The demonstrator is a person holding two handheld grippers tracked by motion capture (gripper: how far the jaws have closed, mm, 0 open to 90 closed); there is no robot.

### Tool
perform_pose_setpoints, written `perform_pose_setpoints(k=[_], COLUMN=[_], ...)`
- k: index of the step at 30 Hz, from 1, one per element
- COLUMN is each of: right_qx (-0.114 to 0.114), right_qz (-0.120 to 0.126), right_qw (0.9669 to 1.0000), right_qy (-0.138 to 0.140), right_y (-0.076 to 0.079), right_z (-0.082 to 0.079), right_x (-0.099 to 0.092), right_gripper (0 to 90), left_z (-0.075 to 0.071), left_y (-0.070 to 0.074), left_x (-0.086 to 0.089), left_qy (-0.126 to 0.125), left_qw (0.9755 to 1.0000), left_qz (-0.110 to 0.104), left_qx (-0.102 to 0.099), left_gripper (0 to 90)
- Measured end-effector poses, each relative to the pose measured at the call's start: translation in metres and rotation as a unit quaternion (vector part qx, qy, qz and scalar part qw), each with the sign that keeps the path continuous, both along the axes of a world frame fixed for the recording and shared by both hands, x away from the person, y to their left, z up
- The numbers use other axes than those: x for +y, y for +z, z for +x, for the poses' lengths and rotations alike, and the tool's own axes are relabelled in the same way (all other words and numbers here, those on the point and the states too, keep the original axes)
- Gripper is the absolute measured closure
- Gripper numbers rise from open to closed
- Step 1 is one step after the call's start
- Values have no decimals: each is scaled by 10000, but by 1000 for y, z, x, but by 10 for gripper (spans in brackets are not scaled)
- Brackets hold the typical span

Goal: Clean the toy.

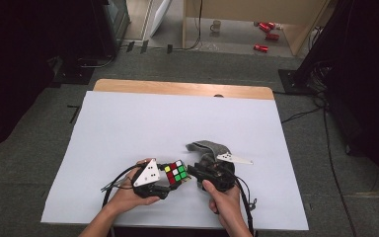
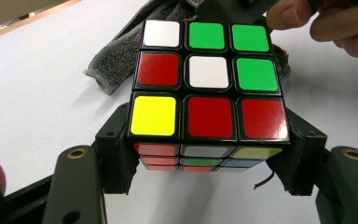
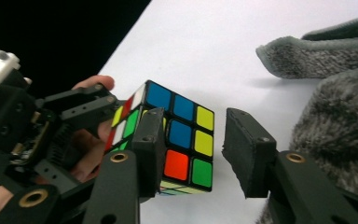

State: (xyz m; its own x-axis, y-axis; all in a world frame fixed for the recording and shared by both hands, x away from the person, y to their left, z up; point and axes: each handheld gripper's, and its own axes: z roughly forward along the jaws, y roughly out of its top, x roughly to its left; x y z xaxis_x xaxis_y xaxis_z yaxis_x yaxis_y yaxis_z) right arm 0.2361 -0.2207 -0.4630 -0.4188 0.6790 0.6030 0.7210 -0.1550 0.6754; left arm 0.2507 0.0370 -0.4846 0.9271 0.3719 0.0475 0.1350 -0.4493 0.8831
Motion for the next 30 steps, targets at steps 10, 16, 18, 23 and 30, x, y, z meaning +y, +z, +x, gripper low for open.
perform_pose_setpoints(k=[10,16,18,23,30], right_qx=[125,246,267,457,680], right_qz=[462,526,539,668,754], right_qw=[9988,9979,9977,9960,9939], right_qy=[132,297,321,378,433], right_y=[3,1,0,-3,-8], right_z=[0,0,1,3,5], right_x=[-2,3,3,4,5], right_gripper=[522,488,482,459,422], left_z=[0,-1,-1,-2,-3], left_y=[0,1,1,1,0], left_x=[2,1,1,1,0], left_qy=[6,4,7,7,-10], left_qw=[10000,10000,10000,9999,9998], left_qz=[-19,-21,-24,-25,15], left_qx=[-32,-81,-90,-129,-185], left_gripper=[347,347,347,347,347])
